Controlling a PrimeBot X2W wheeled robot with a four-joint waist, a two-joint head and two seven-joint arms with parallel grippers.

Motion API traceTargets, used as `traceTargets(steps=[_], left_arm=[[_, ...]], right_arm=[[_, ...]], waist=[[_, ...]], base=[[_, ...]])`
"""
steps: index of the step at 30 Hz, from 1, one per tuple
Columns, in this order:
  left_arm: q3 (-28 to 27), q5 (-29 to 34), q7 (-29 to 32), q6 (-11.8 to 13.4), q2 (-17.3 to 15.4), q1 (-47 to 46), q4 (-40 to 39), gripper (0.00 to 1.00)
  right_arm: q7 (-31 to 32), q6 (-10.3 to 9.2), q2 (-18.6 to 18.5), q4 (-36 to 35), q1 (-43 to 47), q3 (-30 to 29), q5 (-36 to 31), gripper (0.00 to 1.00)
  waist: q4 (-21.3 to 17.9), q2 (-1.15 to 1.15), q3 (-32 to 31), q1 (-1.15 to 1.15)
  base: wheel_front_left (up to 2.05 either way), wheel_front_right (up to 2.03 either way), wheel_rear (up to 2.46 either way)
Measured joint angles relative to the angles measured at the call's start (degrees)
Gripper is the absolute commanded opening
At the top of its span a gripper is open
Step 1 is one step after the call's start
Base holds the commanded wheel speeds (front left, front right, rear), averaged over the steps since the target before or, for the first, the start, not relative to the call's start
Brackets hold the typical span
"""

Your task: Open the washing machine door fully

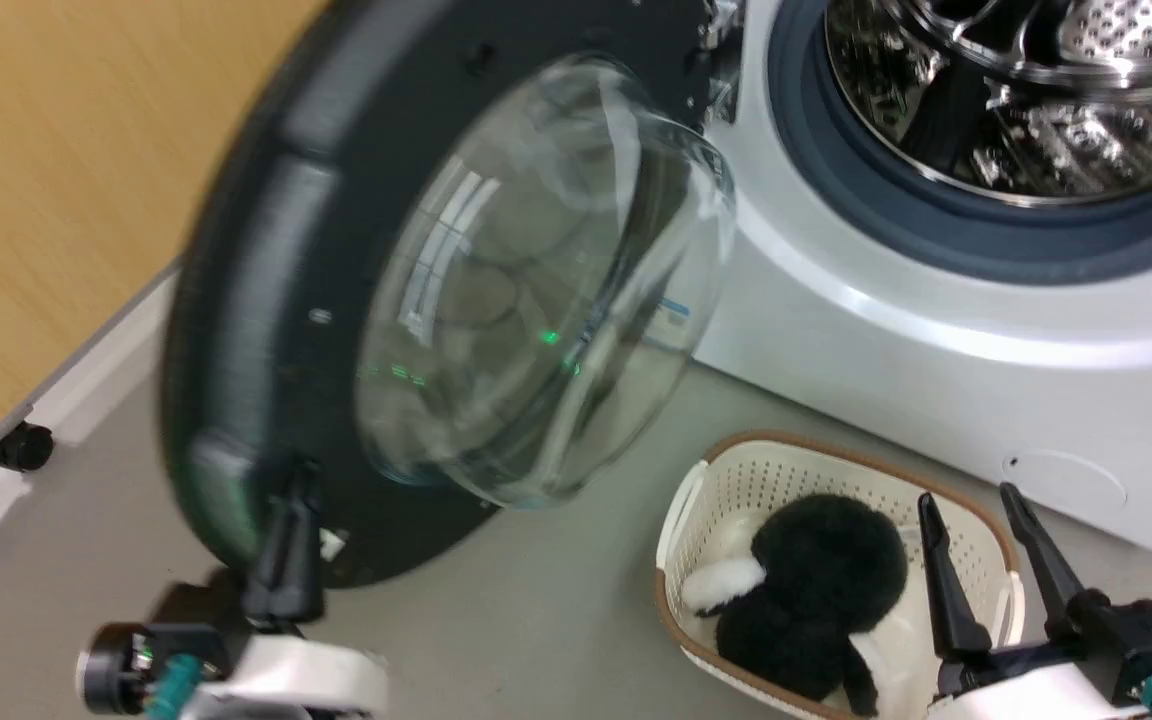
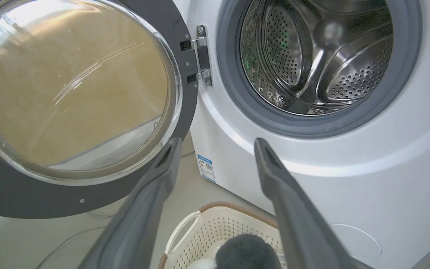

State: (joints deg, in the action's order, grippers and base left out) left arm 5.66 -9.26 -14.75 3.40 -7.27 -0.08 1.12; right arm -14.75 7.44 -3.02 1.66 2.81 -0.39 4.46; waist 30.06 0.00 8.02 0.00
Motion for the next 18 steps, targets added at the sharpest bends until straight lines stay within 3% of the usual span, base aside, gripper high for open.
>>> traceTargets(steps=[10,18], left_arm=[[-12.11,-2.63,-0.01,0.45,2.92,-7.37,2.92,0.0],[-20.98,-2.7,-0.01,-1.2,3.65,-13.46,7.77,0.0]], right_arm=[[0.01,0.0,-0.33,-0.43,-2.92,-0.04,-1.9,1.0],[0.01,0.0,-1.66,-0.58,-5.25,0.08,-2.4,1.0]], waist=[[-1.95,0.0,5.76,0.0],[-3.85,0.0,9.7,0.0]], base=[[0.0,0.0,0.0],[0.0,0.0,0.0]])
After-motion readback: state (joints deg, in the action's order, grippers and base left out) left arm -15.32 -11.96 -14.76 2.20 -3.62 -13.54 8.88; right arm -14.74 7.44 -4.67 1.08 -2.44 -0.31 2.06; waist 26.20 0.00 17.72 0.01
